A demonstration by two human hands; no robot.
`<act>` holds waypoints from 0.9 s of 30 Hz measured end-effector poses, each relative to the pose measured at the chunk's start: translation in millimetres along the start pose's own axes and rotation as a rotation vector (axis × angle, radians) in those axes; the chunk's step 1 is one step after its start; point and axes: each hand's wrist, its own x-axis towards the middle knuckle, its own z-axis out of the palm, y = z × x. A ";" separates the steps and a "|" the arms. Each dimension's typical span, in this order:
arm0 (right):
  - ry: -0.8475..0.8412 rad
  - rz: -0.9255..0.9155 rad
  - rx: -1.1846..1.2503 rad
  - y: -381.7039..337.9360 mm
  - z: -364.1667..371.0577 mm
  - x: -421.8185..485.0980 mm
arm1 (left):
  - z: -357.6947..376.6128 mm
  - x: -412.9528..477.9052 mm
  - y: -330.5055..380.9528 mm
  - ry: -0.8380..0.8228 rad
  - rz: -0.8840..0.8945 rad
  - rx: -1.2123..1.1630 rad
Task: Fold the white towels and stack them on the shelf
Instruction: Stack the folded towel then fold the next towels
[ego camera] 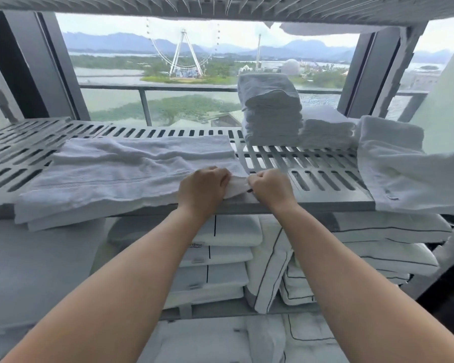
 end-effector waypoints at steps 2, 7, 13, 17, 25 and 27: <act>-0.025 -0.046 -0.069 1.8 -3.3 -3.0 | -7.1 1.8 1.6 0.041 -0.064 -0.050; -0.080 -0.110 -0.147 4.4 -2.7 -13.5 | -18.3 -4.4 15.7 0.198 -0.070 -0.074; -0.133 -0.140 -0.225 6.5 -4.3 -17.5 | 6.5 -39.8 19.6 0.005 0.015 -0.089; -0.205 -0.082 -0.153 7.0 -9.7 -14.6 | 8.5 -37.2 26.9 0.110 0.007 -0.106; -0.237 -0.026 -0.091 8.0 -18.9 -10.7 | 25.1 -50.6 32.1 0.229 0.136 -0.057; -0.208 -0.021 -0.073 9.4 -20.4 -12.3 | 26.4 -49.9 30.0 0.215 0.173 0.004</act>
